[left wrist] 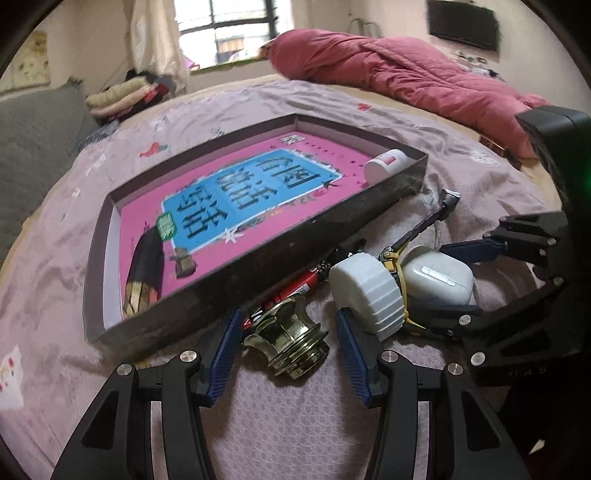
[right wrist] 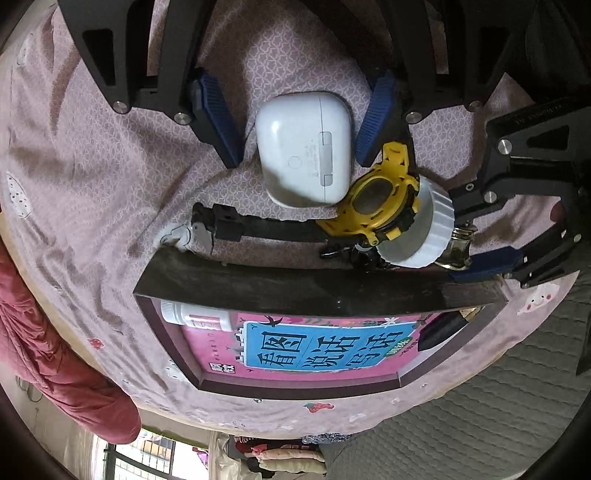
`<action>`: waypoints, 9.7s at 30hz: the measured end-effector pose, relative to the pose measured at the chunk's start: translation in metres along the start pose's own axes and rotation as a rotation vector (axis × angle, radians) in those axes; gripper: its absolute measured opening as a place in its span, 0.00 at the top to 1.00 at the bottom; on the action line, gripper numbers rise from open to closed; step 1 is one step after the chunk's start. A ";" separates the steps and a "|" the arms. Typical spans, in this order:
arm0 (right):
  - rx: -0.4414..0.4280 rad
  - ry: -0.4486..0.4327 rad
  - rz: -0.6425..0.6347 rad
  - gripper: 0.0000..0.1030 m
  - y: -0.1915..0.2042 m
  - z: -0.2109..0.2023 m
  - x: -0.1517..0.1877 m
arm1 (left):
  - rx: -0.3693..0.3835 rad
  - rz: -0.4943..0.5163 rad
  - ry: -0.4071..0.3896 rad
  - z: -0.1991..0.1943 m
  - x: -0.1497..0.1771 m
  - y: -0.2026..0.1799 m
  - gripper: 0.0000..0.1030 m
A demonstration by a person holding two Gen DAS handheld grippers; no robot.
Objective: Organize rigid objects
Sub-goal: 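Move the left tool to the brass doorknob while the right tool approaches the white earbud case, then grasp the brass doorknob with the left tool while the right tool grasps the earbud case, then lift the doorknob with the left tool while the right tool carries the earbud case toward the box, then lower the doorknob onto the pink book while the right tool lowers the earbud case beside it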
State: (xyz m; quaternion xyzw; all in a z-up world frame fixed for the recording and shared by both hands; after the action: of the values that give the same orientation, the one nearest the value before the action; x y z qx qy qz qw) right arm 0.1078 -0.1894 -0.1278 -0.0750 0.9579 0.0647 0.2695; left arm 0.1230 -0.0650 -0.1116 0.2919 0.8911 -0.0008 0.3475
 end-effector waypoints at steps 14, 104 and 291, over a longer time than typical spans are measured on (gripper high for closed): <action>-0.021 -0.001 0.025 0.47 -0.005 -0.004 -0.002 | 0.012 -0.299 0.074 -0.003 0.015 0.013 0.53; -0.234 -0.178 0.297 0.57 -0.041 -0.069 -0.029 | -0.033 -0.299 -0.017 -0.050 0.013 0.027 0.53; -0.205 -0.130 0.013 0.57 0.026 0.010 -0.101 | -0.054 -0.347 0.071 0.028 -0.029 0.076 0.53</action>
State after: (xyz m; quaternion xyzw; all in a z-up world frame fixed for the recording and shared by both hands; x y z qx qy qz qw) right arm 0.1940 -0.1512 -0.0811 -0.0919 0.9272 0.1688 0.3215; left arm 0.1974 -0.0227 -0.0997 0.1241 0.9395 -0.0267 0.3182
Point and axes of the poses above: each gripper's, at about its wrist camera, not at the fingertips, and z roughly the way its jaws point, y to its left, x to its underside, the point moved 8 cm from there along z, roughly the way its jaws point, and after that the axes turned 13 degrees about z, right-handed, at the moved point
